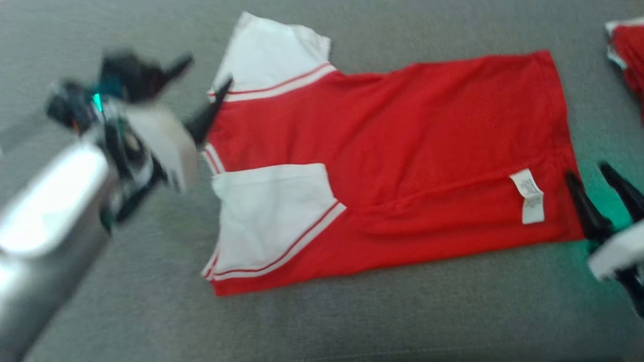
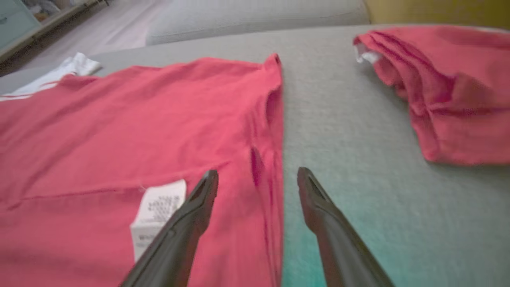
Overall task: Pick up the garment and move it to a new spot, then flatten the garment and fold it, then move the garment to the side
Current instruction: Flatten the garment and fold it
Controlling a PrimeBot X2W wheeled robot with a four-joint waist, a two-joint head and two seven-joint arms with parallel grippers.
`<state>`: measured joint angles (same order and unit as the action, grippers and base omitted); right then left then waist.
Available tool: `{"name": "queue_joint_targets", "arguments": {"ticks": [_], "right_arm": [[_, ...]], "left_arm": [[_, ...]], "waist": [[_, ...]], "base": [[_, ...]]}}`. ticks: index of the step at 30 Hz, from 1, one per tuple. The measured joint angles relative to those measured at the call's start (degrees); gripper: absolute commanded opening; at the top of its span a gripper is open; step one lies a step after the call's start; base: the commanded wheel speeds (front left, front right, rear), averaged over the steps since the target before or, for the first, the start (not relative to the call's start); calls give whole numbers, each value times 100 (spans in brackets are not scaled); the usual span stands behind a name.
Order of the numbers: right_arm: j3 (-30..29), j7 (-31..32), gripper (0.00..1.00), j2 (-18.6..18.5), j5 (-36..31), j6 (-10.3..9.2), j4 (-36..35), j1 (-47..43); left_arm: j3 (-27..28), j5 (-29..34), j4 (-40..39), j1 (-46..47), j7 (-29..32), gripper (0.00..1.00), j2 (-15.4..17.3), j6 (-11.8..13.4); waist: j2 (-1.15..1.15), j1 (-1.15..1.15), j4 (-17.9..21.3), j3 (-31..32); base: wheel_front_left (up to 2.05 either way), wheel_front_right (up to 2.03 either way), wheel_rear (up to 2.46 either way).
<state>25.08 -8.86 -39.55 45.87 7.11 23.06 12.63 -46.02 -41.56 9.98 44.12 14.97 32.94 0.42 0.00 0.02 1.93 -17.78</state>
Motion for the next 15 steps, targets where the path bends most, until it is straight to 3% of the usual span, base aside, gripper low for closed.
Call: {"name": "queue_joint_targets", "arguments": {"ticks": [6,15], "right_arm": [[-105,182,100,400,-438,0,-534,593],[-200,249,100,699,-573,0,-781,653]], "left_arm": [[4,-113,1149,1393,794,100,-170,-505],[-4,-114,2706,2043,1172,100,-141,-650]], "waist": [[0,0,482,-468],[0,0,1266,-1026]], "base": [[0,0,0],[0,0,0]]}}
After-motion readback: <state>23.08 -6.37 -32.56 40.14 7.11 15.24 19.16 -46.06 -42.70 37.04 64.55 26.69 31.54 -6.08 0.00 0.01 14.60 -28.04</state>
